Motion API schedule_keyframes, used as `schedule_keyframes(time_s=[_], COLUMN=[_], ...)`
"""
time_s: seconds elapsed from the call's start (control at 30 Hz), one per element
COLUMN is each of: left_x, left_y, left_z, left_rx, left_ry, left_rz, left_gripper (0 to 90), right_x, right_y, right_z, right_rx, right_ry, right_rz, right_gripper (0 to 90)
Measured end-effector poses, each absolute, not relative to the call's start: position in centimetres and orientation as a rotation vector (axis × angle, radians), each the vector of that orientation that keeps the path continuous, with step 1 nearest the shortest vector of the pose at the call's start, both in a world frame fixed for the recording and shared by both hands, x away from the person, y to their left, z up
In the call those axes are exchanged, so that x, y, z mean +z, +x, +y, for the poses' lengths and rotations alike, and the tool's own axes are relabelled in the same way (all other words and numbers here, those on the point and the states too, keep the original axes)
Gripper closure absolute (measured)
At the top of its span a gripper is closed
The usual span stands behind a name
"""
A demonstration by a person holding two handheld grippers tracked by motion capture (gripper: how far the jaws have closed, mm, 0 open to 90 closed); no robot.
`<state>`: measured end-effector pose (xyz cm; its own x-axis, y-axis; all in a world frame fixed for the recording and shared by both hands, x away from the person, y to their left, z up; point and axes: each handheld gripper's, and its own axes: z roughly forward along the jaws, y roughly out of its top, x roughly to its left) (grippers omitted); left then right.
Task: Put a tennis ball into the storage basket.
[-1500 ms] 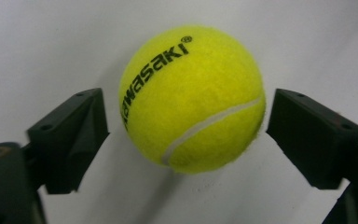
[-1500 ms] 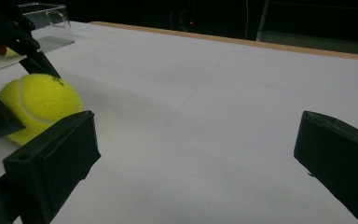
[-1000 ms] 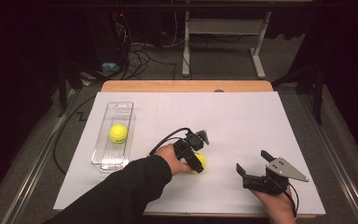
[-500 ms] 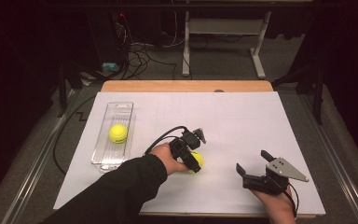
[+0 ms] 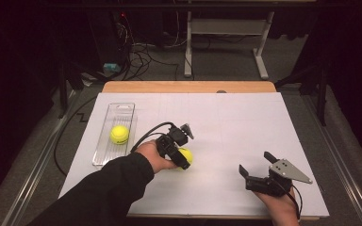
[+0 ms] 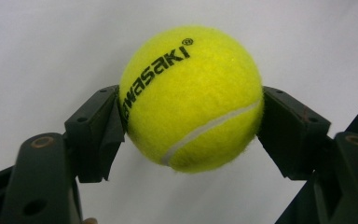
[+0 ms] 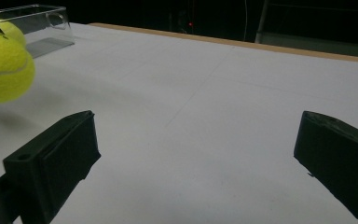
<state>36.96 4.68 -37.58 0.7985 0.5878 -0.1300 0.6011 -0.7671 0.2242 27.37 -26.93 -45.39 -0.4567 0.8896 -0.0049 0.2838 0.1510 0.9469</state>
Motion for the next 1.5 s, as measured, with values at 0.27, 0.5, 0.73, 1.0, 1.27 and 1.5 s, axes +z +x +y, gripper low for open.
schedule_keyframes(time_s=[0.27,0.5,0.73,1.0,1.27,1.5], left_x=[-37.0,-36.0,-34.5,-33.0,-31.4,-30.8], left_y=[36.8,36.9,37.1,37.2,37.2,37.4], left_z=[7.4,9.5,12.5,14.5,17.1,19.6], left_rx=[-0.065,-0.056,-0.047,-0.025,-0.006,0.012], left_ry=[2.73,2.731,2.734,2.706,2.663,2.64], left_rz=[0.978,1.021,1.079,1.122,1.179,1.252], left_gripper=[27.8,27.8,27.8,27.7,27.8,27.8], right_x=[-45.4,-45.3,-45.4,-45.4,-45.3,-45.3], right_y=[27.3,27.3,27.3,27.3,27.3,27.3], right_z=[-26.8,-26.9,-26.9,-26.9,-26.9,-27.0], right_rx=[1.314,1.313,1.312,1.31,1.309,1.307], right_ry=[1.119,1.121,1.121,1.122,1.122,1.121], right_rz=[1.841,1.837,1.838,1.837,1.836,1.834], right_gripper=[0.0,0.0,0.0,0.0,0.0,0.0])
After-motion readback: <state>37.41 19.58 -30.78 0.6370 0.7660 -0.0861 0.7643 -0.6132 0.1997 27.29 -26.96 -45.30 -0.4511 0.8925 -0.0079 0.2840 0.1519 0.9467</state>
